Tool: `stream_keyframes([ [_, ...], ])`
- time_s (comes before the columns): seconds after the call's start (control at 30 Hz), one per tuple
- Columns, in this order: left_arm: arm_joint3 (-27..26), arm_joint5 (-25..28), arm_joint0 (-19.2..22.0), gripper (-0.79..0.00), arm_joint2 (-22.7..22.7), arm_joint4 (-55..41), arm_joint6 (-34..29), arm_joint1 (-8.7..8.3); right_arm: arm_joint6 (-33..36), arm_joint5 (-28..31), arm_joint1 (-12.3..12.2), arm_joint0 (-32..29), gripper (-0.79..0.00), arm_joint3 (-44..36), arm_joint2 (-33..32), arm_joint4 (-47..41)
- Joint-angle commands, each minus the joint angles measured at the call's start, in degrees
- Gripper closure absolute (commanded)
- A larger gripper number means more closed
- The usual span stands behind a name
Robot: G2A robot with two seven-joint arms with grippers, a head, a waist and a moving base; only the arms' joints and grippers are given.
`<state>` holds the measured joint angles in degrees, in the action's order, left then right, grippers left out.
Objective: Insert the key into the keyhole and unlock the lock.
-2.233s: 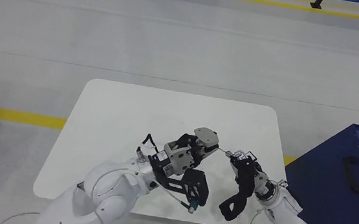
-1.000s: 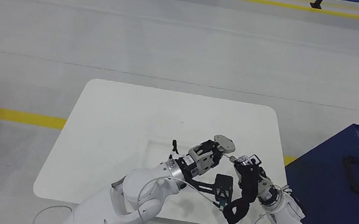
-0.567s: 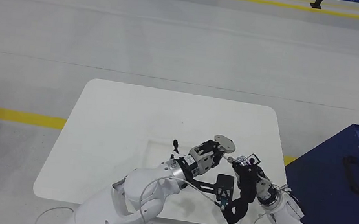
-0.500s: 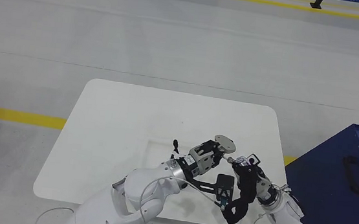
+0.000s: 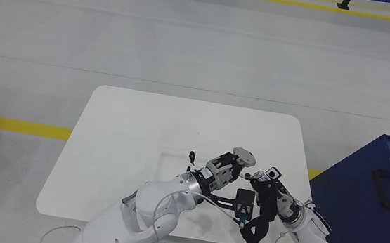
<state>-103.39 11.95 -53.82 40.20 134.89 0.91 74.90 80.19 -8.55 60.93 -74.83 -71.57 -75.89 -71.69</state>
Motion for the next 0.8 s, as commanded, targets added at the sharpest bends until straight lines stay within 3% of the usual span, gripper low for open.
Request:
stream_keyframes([
  [0.0,-0.2,-0.24,-0.11,0.0,0.41,0.33,0.01,0.09,-0.21,-0.1,0.05,0.15,0.0,0.0,-0.11,0.11],
  [0.43,-1.34,-2.55,-3.29,0.0,5.29,-1.18,1.46,0.07,-2.64,1.63,0.63,1.67,0.0,2.13,-1.94,-2.2],
  [0.5,-1.42,-1.58,-3.23,-0.785,5.53,-1.92,2.69,0.06,-2.61,1.55,0.67,1.77,0.0,2.15,-2.05,-2.41],
  [0.77,-1.42,-1.58,-3.23,-0.785,5.53,-1.92,2.69,0.06,-2.61,1.55,0.67,1.77,0.0,2.15,-2.05,-2.41],
])
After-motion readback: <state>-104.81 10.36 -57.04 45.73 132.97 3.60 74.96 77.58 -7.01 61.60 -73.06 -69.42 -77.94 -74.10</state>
